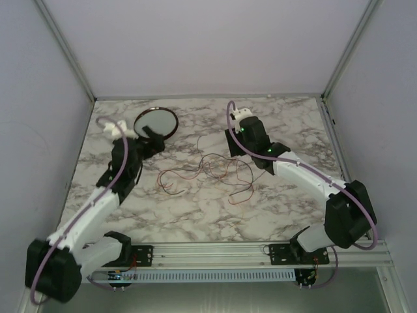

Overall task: Zip-tie the wires
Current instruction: Place the cable at the center of the board, then adjust the cable at the center of the board.

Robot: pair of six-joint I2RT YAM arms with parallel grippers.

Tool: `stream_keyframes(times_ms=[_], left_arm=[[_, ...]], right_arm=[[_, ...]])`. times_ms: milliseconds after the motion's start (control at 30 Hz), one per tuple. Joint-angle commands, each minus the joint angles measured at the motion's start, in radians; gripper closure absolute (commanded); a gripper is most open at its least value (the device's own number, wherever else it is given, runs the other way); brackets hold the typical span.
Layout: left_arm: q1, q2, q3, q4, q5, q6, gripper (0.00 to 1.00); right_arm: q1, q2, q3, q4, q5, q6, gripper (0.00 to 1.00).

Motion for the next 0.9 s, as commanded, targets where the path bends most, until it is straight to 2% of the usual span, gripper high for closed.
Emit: stream_keyframes(times_ms=[0, 133, 200, 400, 600, 867], left_arm=[[0.004, 0.243, 0.241, -0.007, 0.275, 0.201, 0.00], [0.003, 0.510, 0.517, -0.151, 0.456, 0.292, 0.00], [0.003, 0.639, 0.610, -0.186, 0.501, 0.317, 0.00], [-0.003, 0.898, 0.821, -0.242, 0.584, 0.352, 0.00], [-0.038, 1.100, 1.005, -0.331, 0.600, 0.410, 0.05], [-0.082, 1.267, 1.173, -0.451, 0.551, 0.473, 0.13]], right_arm=[[0.010, -0.044, 0.028, 0.052, 0.010, 0.023, 0.41], [0.010, -0.094, -0.006, 0.052, 0.030, 0.031, 0.40], [0.008, -0.118, -0.028, 0.052, 0.037, 0.032, 0.40], [0.008, -0.194, -0.080, 0.052, 0.075, 0.036, 0.38], [0.001, -0.251, -0.121, 0.052, 0.107, 0.037, 0.36], [-0.014, -0.303, -0.159, 0.050, 0.128, 0.045, 0.34]])
